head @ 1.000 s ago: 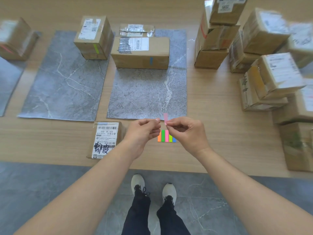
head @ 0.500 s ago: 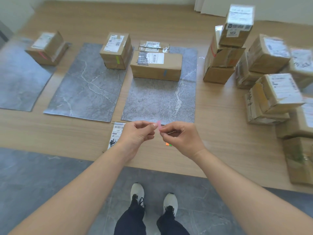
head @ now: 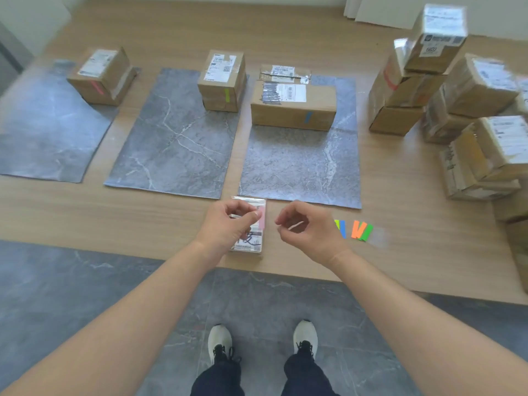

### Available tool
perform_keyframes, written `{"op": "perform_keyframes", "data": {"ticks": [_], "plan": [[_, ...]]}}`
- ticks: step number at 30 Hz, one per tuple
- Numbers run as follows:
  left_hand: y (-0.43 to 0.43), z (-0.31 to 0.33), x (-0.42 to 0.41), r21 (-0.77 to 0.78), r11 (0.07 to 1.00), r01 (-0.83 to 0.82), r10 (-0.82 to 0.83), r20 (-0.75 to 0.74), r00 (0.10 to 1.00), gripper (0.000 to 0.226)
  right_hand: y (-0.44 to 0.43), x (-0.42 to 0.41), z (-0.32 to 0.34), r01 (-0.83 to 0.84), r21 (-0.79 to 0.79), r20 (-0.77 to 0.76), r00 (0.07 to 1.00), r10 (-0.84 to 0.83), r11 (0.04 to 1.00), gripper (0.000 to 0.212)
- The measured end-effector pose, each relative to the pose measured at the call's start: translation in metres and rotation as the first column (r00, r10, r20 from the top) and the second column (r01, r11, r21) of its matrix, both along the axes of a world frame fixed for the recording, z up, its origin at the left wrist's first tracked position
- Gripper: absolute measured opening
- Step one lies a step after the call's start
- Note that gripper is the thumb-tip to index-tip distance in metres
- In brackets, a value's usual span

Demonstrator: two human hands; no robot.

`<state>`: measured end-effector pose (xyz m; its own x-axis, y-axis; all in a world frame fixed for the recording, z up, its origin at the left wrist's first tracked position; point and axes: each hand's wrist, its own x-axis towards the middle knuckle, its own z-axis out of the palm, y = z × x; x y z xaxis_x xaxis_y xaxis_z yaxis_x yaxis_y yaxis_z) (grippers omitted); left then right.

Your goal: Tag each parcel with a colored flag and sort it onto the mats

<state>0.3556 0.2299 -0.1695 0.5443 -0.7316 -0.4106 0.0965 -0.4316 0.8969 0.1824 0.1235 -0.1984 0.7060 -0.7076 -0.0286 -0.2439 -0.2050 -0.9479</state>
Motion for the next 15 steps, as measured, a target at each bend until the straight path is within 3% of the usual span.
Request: {"op": "perform_keyframes", "data": {"ticks": [10, 15], "plan": [[0.074, -0.029, 0.03, 0.087, 0.973, 0.213, -0.214, 0.001, 0.977, 0.017, 0.07, 0.027, -0.039, 0.046, -0.229, -0.122, 0.99, -0.076, 0.972, 0.025], [0.086, -0.048, 0.018, 0.125, 0.972, 0.197, -0.206, 0.059, 0.977, 0.013, 0.084, 0.028, -0.053, 0.049, -0.305, -0.133, 0.987, -0.094, 0.951, 0.026]]}}
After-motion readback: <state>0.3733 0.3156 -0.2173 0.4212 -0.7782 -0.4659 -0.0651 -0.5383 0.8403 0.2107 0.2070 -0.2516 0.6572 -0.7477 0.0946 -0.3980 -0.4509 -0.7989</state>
